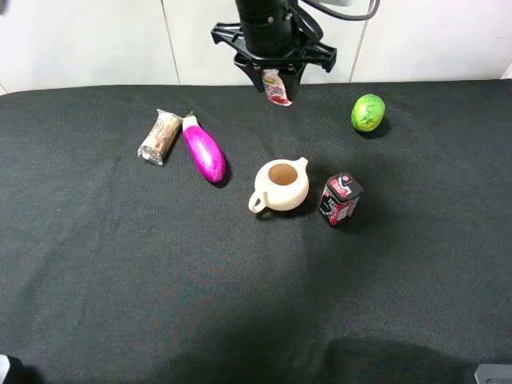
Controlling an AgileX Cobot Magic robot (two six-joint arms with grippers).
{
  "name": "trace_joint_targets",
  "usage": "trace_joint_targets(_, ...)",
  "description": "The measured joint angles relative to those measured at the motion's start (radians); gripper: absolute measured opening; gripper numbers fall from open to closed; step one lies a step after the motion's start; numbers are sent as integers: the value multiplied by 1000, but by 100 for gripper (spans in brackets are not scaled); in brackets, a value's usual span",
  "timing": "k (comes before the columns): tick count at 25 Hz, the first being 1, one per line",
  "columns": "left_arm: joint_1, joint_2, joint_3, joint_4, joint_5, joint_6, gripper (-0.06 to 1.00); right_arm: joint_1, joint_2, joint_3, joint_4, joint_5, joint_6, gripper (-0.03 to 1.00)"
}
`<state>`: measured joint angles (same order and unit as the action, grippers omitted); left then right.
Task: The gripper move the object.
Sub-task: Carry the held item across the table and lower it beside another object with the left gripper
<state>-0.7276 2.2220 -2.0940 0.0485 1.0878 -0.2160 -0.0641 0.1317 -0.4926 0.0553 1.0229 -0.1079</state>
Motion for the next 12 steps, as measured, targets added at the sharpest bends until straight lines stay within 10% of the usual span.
trace_joint_targets(12,6,123,-146,3,-10,-1,50,0,0,0,0,0,0,69)
